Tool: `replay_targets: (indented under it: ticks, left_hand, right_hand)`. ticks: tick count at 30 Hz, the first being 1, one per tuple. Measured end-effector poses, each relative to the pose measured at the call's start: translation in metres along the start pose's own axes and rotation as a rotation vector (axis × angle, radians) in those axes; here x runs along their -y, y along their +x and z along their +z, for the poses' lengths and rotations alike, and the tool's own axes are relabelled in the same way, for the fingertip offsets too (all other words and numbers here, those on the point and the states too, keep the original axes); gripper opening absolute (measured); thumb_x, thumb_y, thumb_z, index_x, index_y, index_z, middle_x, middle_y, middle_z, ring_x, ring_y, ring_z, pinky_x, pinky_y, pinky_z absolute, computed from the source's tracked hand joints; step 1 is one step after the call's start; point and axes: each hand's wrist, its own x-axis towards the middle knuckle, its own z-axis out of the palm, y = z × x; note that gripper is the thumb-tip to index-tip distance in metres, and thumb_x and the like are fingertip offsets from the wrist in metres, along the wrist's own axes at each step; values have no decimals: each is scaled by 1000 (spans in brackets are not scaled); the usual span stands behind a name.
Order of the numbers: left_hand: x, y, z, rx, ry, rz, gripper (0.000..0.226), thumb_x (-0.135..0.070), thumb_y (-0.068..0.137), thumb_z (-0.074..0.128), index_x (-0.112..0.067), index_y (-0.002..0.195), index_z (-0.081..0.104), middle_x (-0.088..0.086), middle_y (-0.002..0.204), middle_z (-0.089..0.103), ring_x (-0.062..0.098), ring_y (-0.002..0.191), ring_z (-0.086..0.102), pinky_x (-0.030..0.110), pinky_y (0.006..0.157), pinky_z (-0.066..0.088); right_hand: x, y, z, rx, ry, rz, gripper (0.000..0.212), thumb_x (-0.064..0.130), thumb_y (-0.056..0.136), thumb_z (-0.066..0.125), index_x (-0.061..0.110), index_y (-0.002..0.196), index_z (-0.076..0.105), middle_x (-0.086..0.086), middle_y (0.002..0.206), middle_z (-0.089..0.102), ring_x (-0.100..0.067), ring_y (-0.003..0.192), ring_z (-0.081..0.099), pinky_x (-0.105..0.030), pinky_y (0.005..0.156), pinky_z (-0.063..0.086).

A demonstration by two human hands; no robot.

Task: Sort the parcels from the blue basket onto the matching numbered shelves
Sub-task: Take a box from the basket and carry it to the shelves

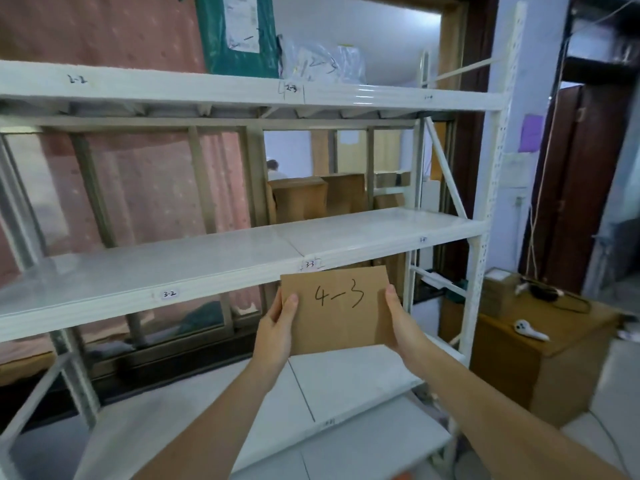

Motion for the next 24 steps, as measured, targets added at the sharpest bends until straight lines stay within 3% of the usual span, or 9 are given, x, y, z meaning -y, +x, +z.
replay_targets:
  ticks: [4, 6, 8, 11, 16, 24]
  left_hand:
    - [23, 15, 36, 83, -3, -71, 55, -54, 96, 56, -31, 145, 53, -11, 122, 69, 8, 107, 66, 21, 78, 53]
    - [34, 24, 51, 119, 6, -109, 63, -63, 90, 57, -34, 146, 52, -9, 123, 69, 12, 109, 67, 31, 88, 56]
    - [46, 35, 65, 155, 15, -135, 76, -71, 81, 57, -35, 147, 50, -8, 124, 69, 15, 112, 66, 39, 98, 54]
    - [63, 52, 86, 210, 21, -162, 80, -73, 80, 56, -34, 150, 48, -7, 126, 67, 14, 112, 64, 35, 93, 54]
    - [85, 88, 115, 282, 40, -186, 60, -62, 96, 52, -33, 148, 49, -11, 119, 67, 12, 107, 64, 32, 87, 53]
    - [117, 131, 127, 307, 69, -252, 35, -60, 98, 50, -41, 127, 54, -13, 113, 67, 10, 103, 64, 30, 77, 52]
  right_hand:
    - [-14, 14, -36, -109, 17, 63, 77, 73, 92, 38, 24, 150, 38, -7, 138, 55, -28, 128, 51, -44, 115, 36]
    - [-21, 20, -51, -151, 32, 80, 76, 76, 90, 38, 26, 148, 40, -4, 127, 58, -27, 119, 54, -44, 114, 38]
    - [-27, 28, -67, -171, 45, 99, 76, 75, 91, 37, 26, 149, 38, -5, 131, 57, -28, 122, 53, -47, 116, 36]
    - [-32, 39, -86, -219, 29, 121, 76, 73, 93, 36, 23, 151, 35, -8, 141, 53, -29, 127, 51, -49, 117, 35]
    - [-34, 65, -111, -286, -42, 118, 62, 68, 98, 31, 24, 139, 44, -2, 118, 59, -23, 110, 56, -46, 113, 40]
    - [-59, 120, -123, -263, -104, 200, 68, 71, 95, 32, 26, 145, 40, -3, 131, 56, -23, 119, 54, -48, 114, 38]
